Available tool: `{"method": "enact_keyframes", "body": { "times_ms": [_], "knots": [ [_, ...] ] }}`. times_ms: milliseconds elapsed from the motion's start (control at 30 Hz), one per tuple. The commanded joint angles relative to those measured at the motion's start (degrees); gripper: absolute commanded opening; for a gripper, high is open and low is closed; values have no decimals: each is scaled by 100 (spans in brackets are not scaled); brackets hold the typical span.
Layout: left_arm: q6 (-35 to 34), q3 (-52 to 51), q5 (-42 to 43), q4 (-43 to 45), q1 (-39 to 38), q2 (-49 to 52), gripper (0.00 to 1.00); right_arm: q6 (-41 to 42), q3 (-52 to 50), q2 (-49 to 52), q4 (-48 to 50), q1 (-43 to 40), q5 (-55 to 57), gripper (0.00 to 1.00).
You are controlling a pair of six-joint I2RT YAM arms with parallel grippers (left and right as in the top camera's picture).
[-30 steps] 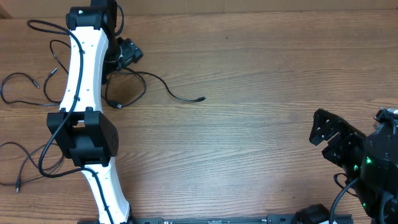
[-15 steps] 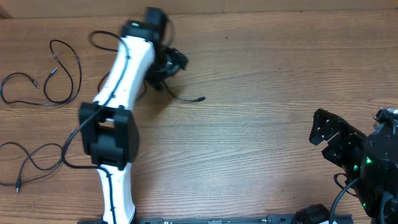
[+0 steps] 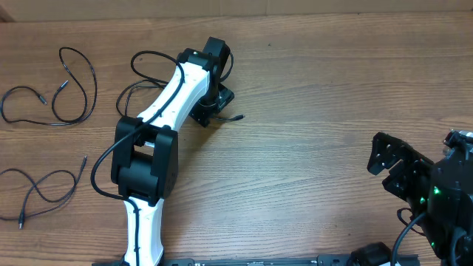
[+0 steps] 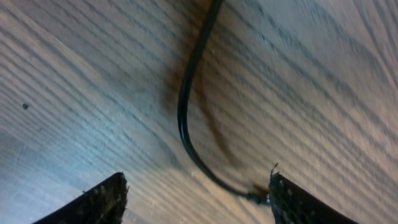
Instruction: Untangle cables
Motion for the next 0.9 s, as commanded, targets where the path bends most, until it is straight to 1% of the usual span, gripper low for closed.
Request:
{"method": "enact_keyframes", "body": {
  "times_ms": [0,67,133,200,233,267,300,333,400,467,500,533,600,633,800,867],
  "knots": [
    [-164,-225,-306,256,-13,-35,64,22,142,-26,-4,-22,-7,100],
    [-164,-348,-313,391,-28,-35,62,22,142,-26,-4,-22,-7,100],
    [-164,-503,-308,494,-50,-35,55,22,142,-26,-4,-22,-9,100],
    [-164,-647,-313,546,-61,-35,39,22,142,-26,-4,-22,-9,100],
    [-164,-702,-321,562,-59,-35,35,22,142,-26,-4,-22,-9,100],
    [-162,-750,-365,557,-59,-35,34,22,142,-26,-4,-22,-9,100],
    [-144,-807,-426,549,-57,-35,16,22,142,-26,-4,-22,-9,100],
    [-72,-809,-428,551,-48,-35,4,22,142,-26,-4,-22,-9,100],
    [63,-787,-481,564,-39,-37,4,22,142,-26,-4,-22,-9,100],
    [533,-645,-640,555,4,-59,4,22,142,-26,-4,-22,-9,100],
    [866,-551,-678,538,37,-76,4,22,142,-26,-4,-22,-9,100],
    [1812,-234,-706,420,131,-129,4,22,142,-26,-4,-22,-9,100],
    [2594,155,-763,127,249,-157,4,22,142,-26,-4,-22,-9,100],
    [2844,367,-839,-83,321,-166,4,24,142,-26,-2,-22,-9,100],
    [3501,1362,-1283,-1331,651,-175,4,24,142,-26,-2,-22,-9,100],
    [3665,1714,-1585,-1784,778,-175,4,24,142,-26,-2,-22,-9,100]
  ]
}}
